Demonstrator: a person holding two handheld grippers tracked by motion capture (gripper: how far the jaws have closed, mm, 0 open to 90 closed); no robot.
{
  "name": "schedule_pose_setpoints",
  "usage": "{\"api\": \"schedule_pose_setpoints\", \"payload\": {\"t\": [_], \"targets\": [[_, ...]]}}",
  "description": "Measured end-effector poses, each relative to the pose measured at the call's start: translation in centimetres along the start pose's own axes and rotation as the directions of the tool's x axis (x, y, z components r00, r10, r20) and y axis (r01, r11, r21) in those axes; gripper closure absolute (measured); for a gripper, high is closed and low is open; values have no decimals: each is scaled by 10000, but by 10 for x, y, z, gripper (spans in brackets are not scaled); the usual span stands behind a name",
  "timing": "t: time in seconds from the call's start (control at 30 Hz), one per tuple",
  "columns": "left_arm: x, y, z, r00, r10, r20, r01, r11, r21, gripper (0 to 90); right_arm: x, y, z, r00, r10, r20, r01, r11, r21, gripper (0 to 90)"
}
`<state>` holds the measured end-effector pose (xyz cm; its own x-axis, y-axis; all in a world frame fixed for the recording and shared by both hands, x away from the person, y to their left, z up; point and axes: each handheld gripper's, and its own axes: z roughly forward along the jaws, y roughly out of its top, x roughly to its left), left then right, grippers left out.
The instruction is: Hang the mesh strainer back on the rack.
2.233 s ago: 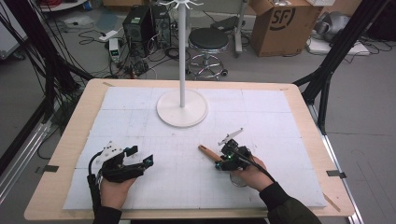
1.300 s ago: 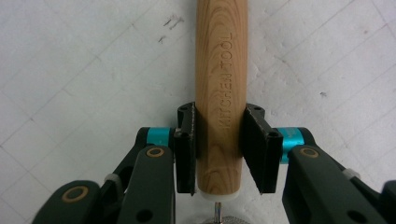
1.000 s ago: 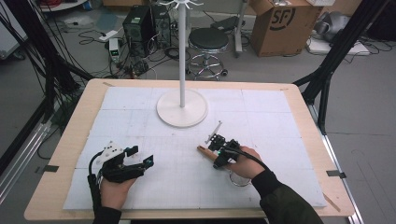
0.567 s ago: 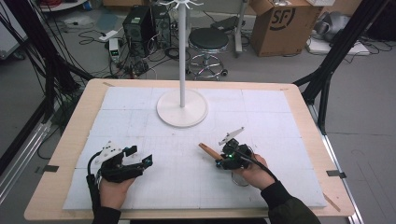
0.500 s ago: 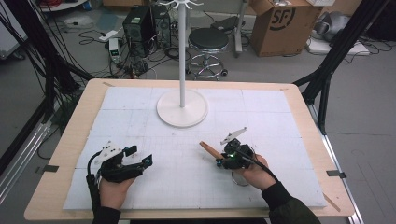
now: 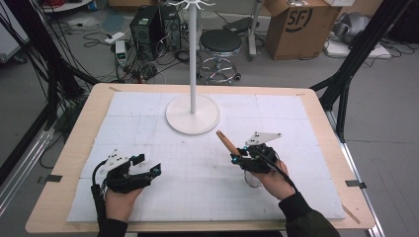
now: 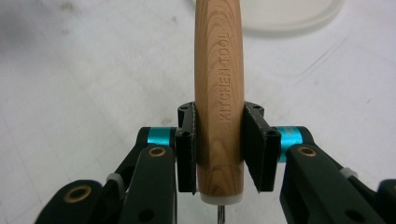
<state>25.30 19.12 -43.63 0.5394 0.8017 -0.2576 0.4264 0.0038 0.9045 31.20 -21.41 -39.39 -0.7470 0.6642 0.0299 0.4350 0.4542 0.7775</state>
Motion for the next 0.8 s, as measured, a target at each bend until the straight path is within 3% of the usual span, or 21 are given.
{"api": "schedule_pose_setpoints", "payload": {"t": [0.13, 0.2, 0.23, 0.27, 0.37, 0.47, 0.8], "targets": [[0, 0, 0, 10000, -39, 1, 39, 10000, -18, 225, -2, 4, -11, 9998, 181, 22, -177, 9928, -1188, 685], [0, 0, 0, 10000, -25, 8, 25, 10000, 5, 225, -4, 6, -15, 9991, 339, -262, -379, 9837, -1757, 685], [0, 0, 0, 10000, 2, 2, -2, 10000, 15, 225, -6, 6, -15, 9964, 550, -638, -664, 9790, -1927, 685], [0, 0, 0, 10000, -11, 10, 11, 10000, 5, 225, -8, 7, -16, 9922, 778, -974, -965, 9741, -2044, 685], [-1, 0, 0, 10000, 22, 18, -22, 10000, -14, 224, -10, 10, -16, 9879, 879, -1281, -1173, 9628, -2436, 685], [-1, 0, 0, 10000, 23, 59, -23, 10000, -53, 222, -13, 13, -17, 9814, 1052, -1606, -1503, 9416, -3013, 685], [0, 0, 0, 10000, 24, 45, -24, 9999, -104, 219, -15, 46, -13, 9769, 858, -1956, -1596, 9019, -4015, 684]]}}
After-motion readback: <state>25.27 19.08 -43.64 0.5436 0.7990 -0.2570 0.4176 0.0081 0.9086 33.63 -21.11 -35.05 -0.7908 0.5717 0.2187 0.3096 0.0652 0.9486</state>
